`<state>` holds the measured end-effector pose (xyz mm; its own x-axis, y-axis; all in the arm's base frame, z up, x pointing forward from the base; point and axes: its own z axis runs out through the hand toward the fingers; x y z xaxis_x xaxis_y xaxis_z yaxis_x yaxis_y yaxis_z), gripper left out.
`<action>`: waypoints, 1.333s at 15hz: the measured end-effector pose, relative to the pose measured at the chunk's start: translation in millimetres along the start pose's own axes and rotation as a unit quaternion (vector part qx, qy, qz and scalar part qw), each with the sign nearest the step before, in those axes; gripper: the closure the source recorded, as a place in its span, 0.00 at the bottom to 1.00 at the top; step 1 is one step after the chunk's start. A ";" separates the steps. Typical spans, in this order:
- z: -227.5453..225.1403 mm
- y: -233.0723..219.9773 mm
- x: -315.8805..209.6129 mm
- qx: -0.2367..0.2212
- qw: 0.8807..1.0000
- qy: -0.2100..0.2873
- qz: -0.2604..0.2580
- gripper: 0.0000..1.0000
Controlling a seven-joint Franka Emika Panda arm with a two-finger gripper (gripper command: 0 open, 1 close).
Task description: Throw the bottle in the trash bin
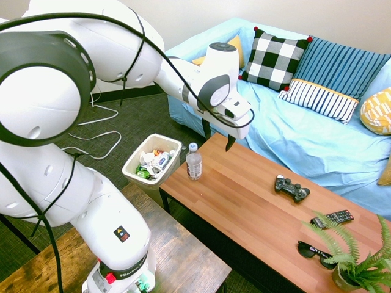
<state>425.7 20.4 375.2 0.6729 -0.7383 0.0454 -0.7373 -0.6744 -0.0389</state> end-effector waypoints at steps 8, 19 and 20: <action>5.9 -45.1 -56.0 0.017 1.000 0.010 -0.001 0.00; 110.6 -86.2 -91.1 -0.036 0.999 0.005 0.040 0.00; 116.7 -89.0 -88.7 -0.039 0.998 0.003 0.042 0.00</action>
<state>438.5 145.1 258.1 0.6080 -0.7923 0.0520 -0.7940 -0.6069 0.0354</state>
